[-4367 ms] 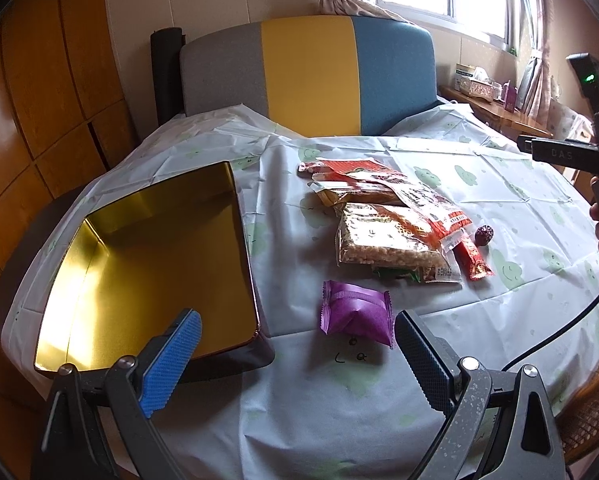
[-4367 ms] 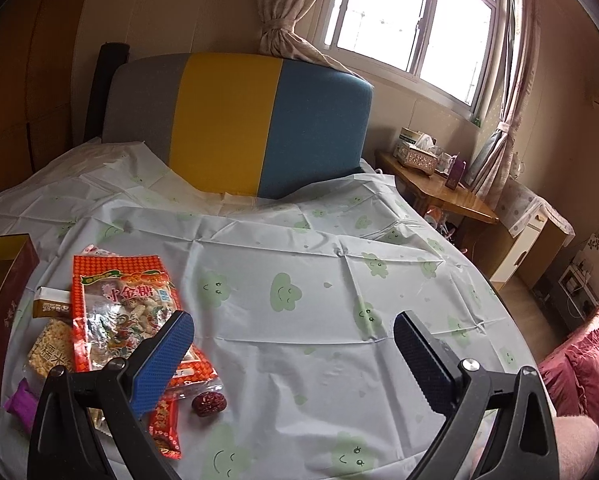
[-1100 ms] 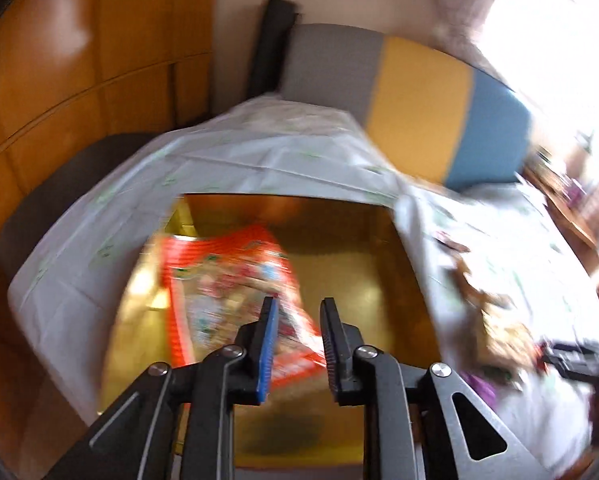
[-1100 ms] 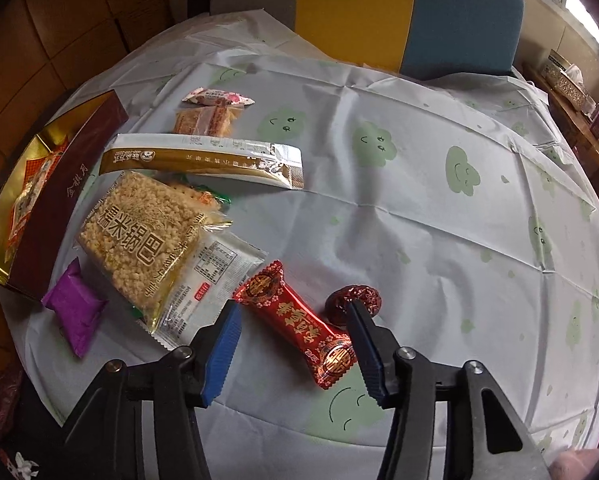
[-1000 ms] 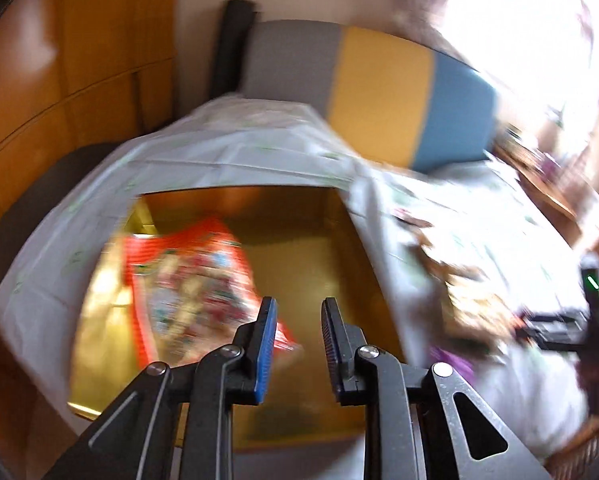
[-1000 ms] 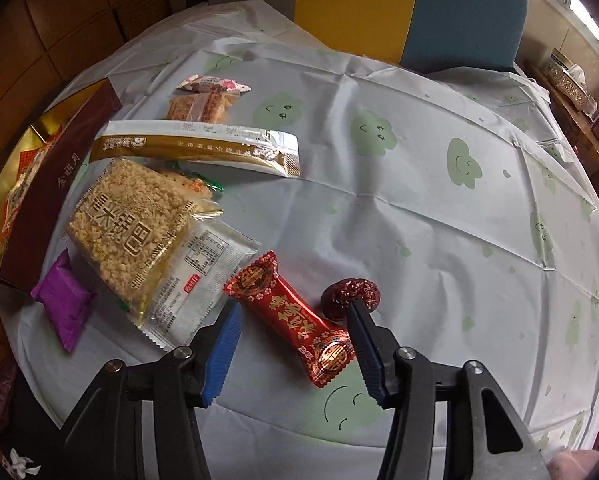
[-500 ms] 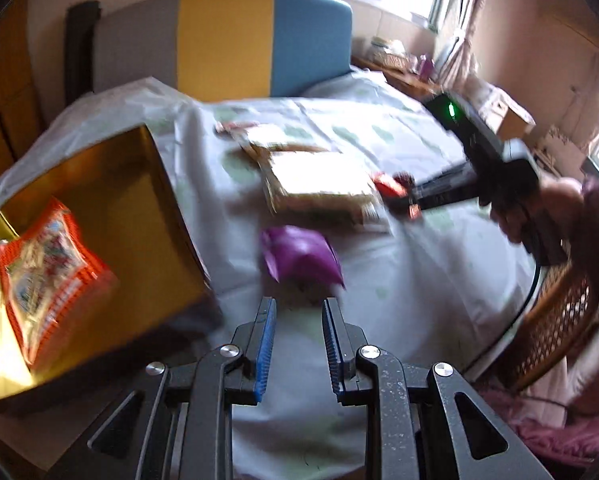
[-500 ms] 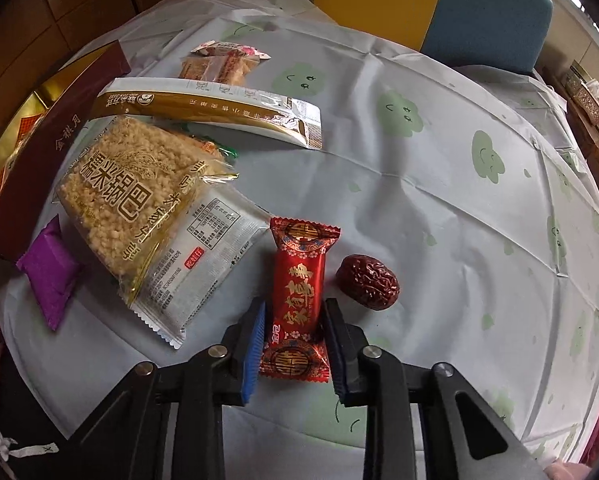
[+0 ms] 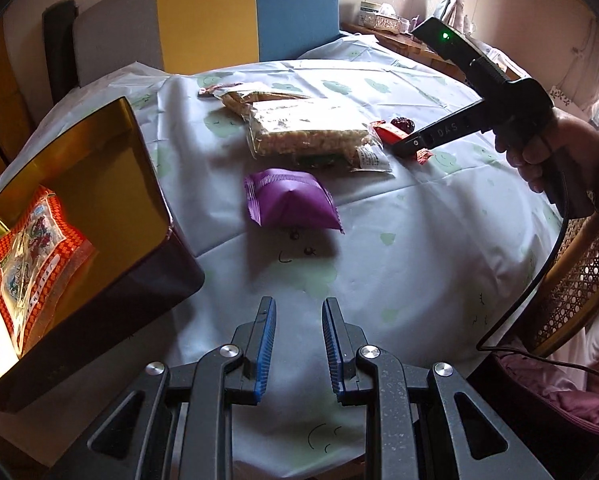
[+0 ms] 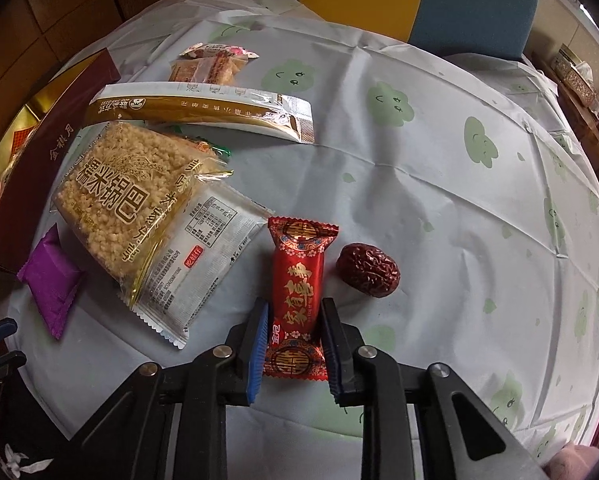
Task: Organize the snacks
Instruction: 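Grasp the red wrapped candy with the right tool and lift it, then carry the red candy over the gold tray and open the right tool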
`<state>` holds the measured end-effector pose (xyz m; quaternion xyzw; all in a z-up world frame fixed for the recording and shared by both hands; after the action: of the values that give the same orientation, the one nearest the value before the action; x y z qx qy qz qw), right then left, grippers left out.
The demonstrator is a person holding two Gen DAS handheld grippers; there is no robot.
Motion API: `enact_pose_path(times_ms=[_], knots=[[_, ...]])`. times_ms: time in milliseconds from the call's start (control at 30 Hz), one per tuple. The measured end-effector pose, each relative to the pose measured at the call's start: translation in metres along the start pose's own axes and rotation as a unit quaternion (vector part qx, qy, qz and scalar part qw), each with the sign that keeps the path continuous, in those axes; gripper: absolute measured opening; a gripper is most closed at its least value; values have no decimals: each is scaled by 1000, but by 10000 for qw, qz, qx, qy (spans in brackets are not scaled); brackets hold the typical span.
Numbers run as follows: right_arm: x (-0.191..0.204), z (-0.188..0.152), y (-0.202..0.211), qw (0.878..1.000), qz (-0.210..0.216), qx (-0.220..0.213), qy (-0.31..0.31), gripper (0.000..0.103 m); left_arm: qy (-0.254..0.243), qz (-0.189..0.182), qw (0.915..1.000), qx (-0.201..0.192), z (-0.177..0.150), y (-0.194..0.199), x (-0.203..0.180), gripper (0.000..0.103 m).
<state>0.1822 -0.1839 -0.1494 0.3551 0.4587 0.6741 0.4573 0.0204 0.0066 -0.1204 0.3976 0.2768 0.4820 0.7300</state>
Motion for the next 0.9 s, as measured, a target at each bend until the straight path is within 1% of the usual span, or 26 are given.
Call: enact_pose_path(times_ms=[133,200,333,400,533,600,633,767,833,900], knots=[[-3,-7,8,9998,-117,32,-180,22,32,-27,10000,-20,-2,2,2,24],[-6,-10,16,9994,-193,-25,-288,22,56,-47,9999,-69,-1,4,3,24],[-10,-6,42,9979,-273,-330,-481,22,112,-63,9998,-131,-1,6,5,24],[-6,-1,59,9970,-192,-541,-527,22,112,-66,9998,-174,0,9,5,24],[25,13,88,9954,233,-879,-316,22,80,-77,9996,-268,-1,16,3,24],[51,26,96,9934,565,-986,-140,22,95,-91,9994,-327,-1,20,4,24],[68,35,94,9920,751,-1010,-35,22,106,-109,9993,-346,-1,22,3,24],[131,56,94,9837,1484,-950,357,22,169,-108,9990,-397,-2,27,6,24],[160,69,91,9773,1877,-878,434,22,244,-128,9987,-429,-3,29,10,24],[187,82,85,9718,2163,-780,516,22,326,-122,9985,-431,-3,29,14,24]])
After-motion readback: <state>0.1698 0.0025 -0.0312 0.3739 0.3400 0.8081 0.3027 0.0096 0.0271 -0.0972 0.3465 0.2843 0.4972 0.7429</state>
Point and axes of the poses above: each gripper's, at about its wrist camera, not at the fingertips, and y roughly against the way its jaws point, x to its left, z to its top, the point moved 6 cm from there along -y, roughly the way its jaws point, and after that the axes turned 2 degrees about z, right-handed, at the moved point
